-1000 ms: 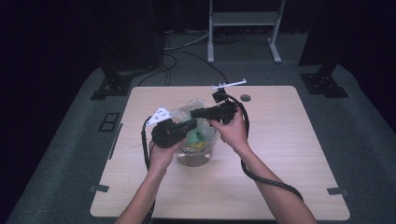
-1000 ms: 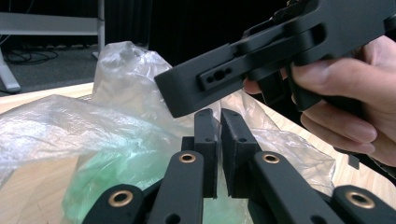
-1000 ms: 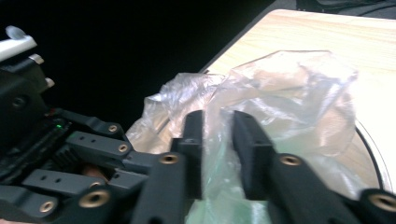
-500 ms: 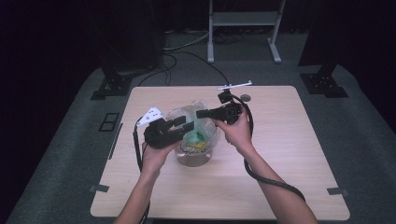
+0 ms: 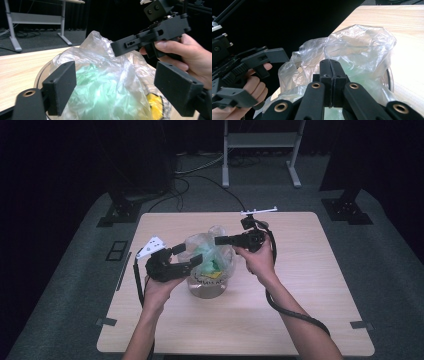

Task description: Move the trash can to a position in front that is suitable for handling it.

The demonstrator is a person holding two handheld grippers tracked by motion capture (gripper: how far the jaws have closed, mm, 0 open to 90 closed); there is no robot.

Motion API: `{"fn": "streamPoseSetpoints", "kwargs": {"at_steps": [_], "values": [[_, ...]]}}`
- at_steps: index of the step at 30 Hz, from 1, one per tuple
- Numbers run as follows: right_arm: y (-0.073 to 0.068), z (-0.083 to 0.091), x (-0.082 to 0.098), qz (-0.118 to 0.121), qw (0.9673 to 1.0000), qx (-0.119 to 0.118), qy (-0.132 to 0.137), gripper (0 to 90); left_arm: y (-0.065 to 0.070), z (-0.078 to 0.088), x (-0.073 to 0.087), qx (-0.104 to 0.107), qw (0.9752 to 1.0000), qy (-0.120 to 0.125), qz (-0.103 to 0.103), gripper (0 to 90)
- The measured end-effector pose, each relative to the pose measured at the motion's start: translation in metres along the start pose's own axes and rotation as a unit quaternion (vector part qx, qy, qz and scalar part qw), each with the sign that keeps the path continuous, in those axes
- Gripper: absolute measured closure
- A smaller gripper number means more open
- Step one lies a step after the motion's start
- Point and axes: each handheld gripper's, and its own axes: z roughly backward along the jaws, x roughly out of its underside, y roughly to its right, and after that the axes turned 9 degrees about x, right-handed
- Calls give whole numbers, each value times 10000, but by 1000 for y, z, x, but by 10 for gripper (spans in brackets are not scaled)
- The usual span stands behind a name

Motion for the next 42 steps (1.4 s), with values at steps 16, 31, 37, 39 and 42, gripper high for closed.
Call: {"fn": "streamPoseSetpoints", "kwargs": {"at_steps": [16, 31, 37, 39, 42], "values": [[16, 16, -6, -282, 9992, -76, 278, 900, 5, 21, 5, -258, 9995, 126, -107, 102], [18, 37, -15, -395, 9972, -228, 594, 900, 5, 31, 9, -358, 9991, 207, -50, 100], [17, 49, -19, -421, 9955, -355, 768, 900, 3, 32, 11, -341, 9992, 187, -23, 100], [16, 54, -20, -413, 9949, -392, 828, 900, 3, 32, 12, -344, 9992, 184, -9, 100], [16, 61, -21, -421, 9939, -460, 914, 900, 2, 31, 13, -336, 9993, 164, -1, 100]]}}
